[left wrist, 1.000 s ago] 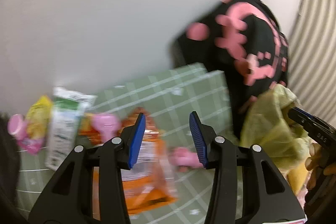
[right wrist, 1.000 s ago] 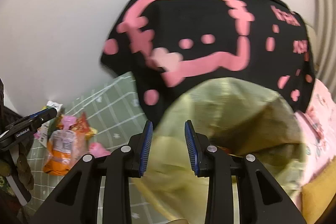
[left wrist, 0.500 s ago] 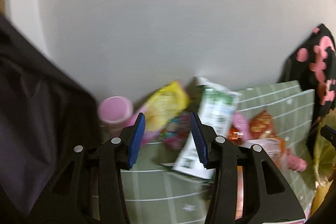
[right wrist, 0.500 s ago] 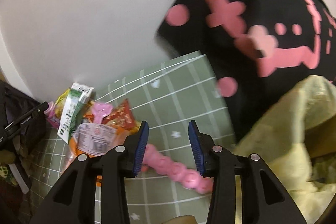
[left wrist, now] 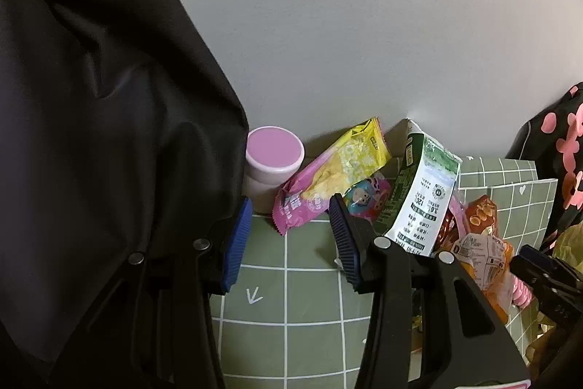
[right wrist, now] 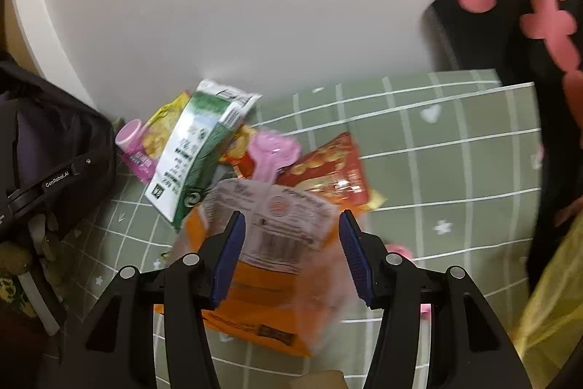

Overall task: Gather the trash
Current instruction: 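Grasp the pink-yellow candy bag with the left tool while the right tool grasps the orange bread bag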

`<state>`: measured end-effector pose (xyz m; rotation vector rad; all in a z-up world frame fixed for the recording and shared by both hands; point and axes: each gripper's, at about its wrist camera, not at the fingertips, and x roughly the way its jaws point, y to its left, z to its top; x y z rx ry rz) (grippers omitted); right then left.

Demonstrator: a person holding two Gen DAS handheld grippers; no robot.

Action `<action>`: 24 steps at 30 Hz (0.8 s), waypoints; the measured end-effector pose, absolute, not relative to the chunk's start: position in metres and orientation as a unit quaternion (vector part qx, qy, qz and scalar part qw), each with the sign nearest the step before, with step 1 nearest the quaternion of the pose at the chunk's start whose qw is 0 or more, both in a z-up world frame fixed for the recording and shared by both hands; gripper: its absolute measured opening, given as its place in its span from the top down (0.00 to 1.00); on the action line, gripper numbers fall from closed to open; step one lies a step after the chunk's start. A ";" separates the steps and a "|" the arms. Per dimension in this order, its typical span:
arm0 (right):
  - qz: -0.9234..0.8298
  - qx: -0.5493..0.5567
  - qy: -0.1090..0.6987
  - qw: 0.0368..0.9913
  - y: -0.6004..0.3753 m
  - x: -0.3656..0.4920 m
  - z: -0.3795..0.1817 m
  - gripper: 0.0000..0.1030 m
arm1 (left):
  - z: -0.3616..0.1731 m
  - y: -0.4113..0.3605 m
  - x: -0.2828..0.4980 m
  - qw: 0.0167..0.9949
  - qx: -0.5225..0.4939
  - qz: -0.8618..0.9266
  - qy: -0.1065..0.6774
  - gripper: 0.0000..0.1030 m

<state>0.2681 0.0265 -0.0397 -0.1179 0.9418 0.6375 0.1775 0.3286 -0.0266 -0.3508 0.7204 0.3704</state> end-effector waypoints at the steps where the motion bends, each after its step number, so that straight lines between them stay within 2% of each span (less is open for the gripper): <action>1: 0.304 -0.057 0.453 0.836 0.032 0.268 -0.044 0.51 | -0.027 0.328 0.177 0.904 -0.169 0.179 0.349 0.59; 7: 0.290 -0.107 0.465 0.830 0.042 0.267 -0.065 0.51 | -0.030 0.318 0.181 0.905 -0.173 0.146 0.359 0.59; 11: 0.270 -0.113 0.463 0.836 0.025 0.275 -0.067 0.51 | -0.030 0.300 0.195 0.911 -0.158 0.104 0.366 0.55; 18: 0.249 -0.093 0.481 0.836 -0.004 0.294 -0.068 0.51 | -0.015 0.299 0.237 0.925 -0.081 0.097 0.358 0.55; 24: 0.256 -0.093 0.456 0.847 -0.010 0.298 -0.048 0.51 | -0.023 0.301 0.289 0.917 0.003 0.092 0.388 0.55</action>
